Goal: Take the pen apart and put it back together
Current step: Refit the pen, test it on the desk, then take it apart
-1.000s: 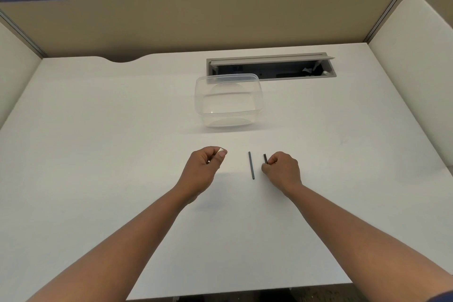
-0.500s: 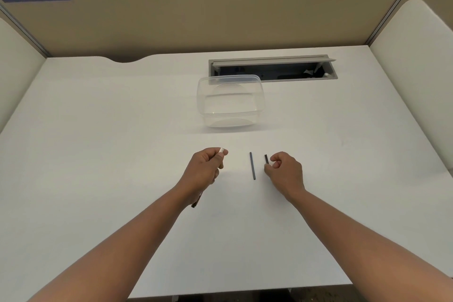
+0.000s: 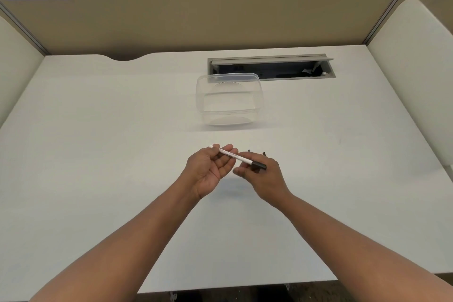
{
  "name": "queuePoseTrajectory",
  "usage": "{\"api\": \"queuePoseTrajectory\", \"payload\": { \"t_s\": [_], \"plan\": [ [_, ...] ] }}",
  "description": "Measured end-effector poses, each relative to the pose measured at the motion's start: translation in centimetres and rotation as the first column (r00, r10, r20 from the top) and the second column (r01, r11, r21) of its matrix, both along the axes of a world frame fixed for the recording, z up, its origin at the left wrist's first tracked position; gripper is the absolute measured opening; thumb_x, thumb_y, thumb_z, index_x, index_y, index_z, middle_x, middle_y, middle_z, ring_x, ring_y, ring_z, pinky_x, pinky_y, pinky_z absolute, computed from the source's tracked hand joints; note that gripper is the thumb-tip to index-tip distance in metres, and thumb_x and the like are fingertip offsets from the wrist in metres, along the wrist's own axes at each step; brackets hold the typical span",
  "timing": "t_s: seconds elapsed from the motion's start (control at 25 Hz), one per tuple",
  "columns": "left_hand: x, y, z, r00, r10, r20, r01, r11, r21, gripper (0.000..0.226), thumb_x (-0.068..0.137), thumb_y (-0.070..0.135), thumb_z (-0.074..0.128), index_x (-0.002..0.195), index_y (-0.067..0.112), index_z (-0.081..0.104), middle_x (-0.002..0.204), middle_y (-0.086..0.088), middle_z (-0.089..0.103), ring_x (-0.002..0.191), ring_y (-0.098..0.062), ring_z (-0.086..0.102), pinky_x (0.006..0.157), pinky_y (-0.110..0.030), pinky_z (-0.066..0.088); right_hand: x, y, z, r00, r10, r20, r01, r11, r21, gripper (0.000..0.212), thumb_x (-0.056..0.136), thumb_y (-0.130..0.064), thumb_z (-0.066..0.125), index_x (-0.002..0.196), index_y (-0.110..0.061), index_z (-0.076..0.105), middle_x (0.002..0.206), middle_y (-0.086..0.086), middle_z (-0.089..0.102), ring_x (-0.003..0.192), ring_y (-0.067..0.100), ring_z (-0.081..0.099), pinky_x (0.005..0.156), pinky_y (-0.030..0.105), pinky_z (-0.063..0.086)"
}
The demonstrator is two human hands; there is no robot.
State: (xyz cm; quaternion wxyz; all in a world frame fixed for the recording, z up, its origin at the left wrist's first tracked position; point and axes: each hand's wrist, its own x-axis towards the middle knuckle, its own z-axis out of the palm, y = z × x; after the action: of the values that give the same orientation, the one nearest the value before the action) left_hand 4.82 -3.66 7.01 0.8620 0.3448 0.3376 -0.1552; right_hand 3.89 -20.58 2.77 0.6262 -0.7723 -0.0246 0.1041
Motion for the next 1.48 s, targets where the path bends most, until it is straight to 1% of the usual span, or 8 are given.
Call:
{"api": "queuePoseTrajectory", "payload": {
  "t_s": [0.28,0.56,0.64,0.72,0.8,0.88,1.2,1.48],
  "plan": [
    [-1.0,0.3,-1.6,0.976,-0.185,0.113,0.158,0.964,0.216,0.005,0.098,0.008,0.06,0.094,0.01,0.061,0.104,-0.015,0.073,0.092,-0.026,0.074,0.074,-0.03,0.06,1.0,0.6,1.6,0.955,-0.128,-0.268,0.205,0.937,0.282,0.006,0.091,-0.013,0.072,0.093,-0.008,0.075,0.073,-0.001,0.07,0.062,0.008,0.059,0.059,0.017,0.047],
    [-1.9,1.4,-2.9,0.833,-0.538,0.134,0.247,0.577,0.778,0.014,0.083,0.013,0.08,0.09,0.013,0.067,0.084,-0.009,0.073,0.076,-0.014,0.066,0.071,-0.027,0.052,1.9,1.0,1.7,0.947,-0.081,-0.31,0.182,0.931,0.315,0.009,0.091,-0.01,0.072,0.098,-0.003,0.072,0.08,0.009,0.064,0.069,0.016,0.056,0.063,0.021,0.05],
    [-1.3,2.2,-3.6,0.761,-0.648,0.042,0.281,0.387,0.878,0.021,0.079,0.021,0.083,0.093,0.021,0.068,0.098,-0.002,0.074,0.09,-0.012,0.067,0.08,-0.031,0.053,2.3,0.9,1.4,0.952,-0.072,-0.299,0.15,0.957,0.249,0.01,0.091,-0.008,0.072,0.1,-0.003,0.07,0.083,0.009,0.065,0.073,0.017,0.059,0.07,0.027,0.052],
    [-0.2,3.2,-4.2,0.644,-0.734,-0.215,0.312,-0.004,0.95,0.044,0.075,0.036,0.085,0.114,0.033,0.065,0.129,0.008,0.064,0.121,-0.014,0.057,0.098,-0.038,0.047,2.8,0.6,1.1,0.958,-0.082,-0.274,0.131,0.977,0.166,0.011,0.091,-0.008,0.071,0.102,-0.007,0.068,0.084,0.007,0.067,0.077,0.018,0.06,0.074,0.031,0.053],
    [0.8,4.2,-4.5,0.505,-0.692,-0.516,0.32,-0.405,0.857,0.082,0.07,0.051,0.083,0.142,0.041,0.046,0.158,0.007,0.036,0.146,-0.023,0.032,0.113,-0.048,0.034,3.3,0.4,0.8,0.967,-0.094,-0.235,0.117,0.99,0.084,0.011,0.092,-0.012,0.07,0.102,-0.013,0.068,0.086,0.003,0.068,0.079,0.017,0.061,0.077,0.035,0.053],
    [1.5,5.0,-4.5,0.396,-0.615,-0.682,0.351,-0.585,0.731,0.112,0.064,0.057,0.084,0.155,0.043,0.019,0.168,0.003,0.007,0.154,-0.034,0.003,0.118,-0.059,0.018,3.6,0.4,0.5,0.977,-0.101,-0.188,0.1,0.995,-0.015,0.008,0.092,-0.017,0.069,0.099,-0.02,0.068,0.087,-0.003,0.069,0.08,0.012,0.062,0.078,0.036,0.053],
    [2.3,5.6,-5.0,0.25,-0.577,-0.778,0.477,-0.625,0.617,0.137,0.058,0.04,0.094,0.155,0.048,-0.002,0.167,0.006,-0.019,0.151,-0.043,-0.016,0.109,-0.067,0.034,3.6,0.9,0.1,0.999,-0.002,-0.054,-0.009,0.98,-0.199,0.004,0.095,-0.024,0.066,0.097,-0.022,0.068,0.079,-0.013,0.067,0.069,0.0,0.061,0.066,0.026,0.049],
    [2.5,5.7,-5.4,0.253,-0.593,-0.765,0.487,-0.605,0.63,0.137,0.058,0.037,0.095,0.155,0.049,-0.001,0.166,0.008,-0.02,0.151,-0.043,-0.017,0.109,-0.07,0.03,3.4,1.6,-0.6,0.964,0.14,0.226,-0.041,0.918,-0.395,0.008,0.095,-0.018,0.063,0.091,-0.01,0.063,0.079,0.0,0.072,0.074,0.026,0.066,0.07,0.038,0.053]
  ]
}}
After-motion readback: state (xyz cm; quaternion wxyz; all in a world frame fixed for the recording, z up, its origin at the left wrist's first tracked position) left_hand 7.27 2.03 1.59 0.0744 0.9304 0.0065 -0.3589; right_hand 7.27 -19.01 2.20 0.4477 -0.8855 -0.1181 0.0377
